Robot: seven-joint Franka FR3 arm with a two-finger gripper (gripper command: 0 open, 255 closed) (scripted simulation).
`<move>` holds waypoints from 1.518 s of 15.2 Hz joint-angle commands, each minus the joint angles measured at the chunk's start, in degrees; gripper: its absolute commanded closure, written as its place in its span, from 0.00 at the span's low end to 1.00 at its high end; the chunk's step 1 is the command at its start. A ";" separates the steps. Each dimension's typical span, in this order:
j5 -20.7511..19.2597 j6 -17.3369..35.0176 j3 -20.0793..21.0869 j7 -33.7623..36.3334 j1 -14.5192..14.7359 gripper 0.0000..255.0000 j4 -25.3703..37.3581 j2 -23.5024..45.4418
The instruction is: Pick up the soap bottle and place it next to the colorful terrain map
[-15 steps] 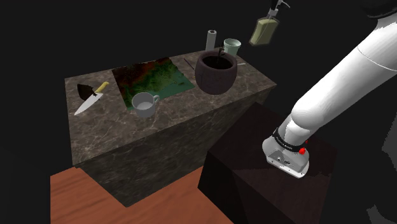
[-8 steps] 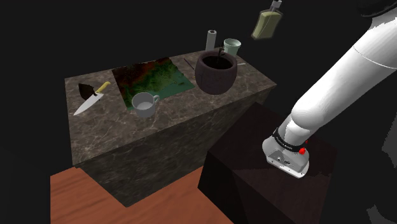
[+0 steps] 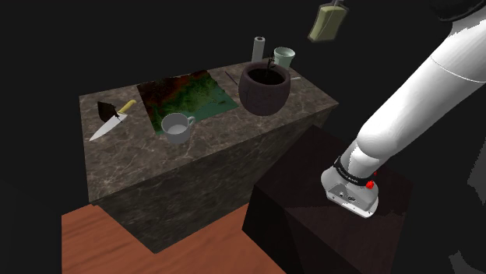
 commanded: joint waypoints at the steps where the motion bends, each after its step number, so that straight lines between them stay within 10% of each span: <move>1: -1.03 -0.26 1.80 3.05 1.35 1.00 -1.88 -2.00; 23: -0.52 -4.79 23.82 36.86 13.30 1.00 -9.70 -9.66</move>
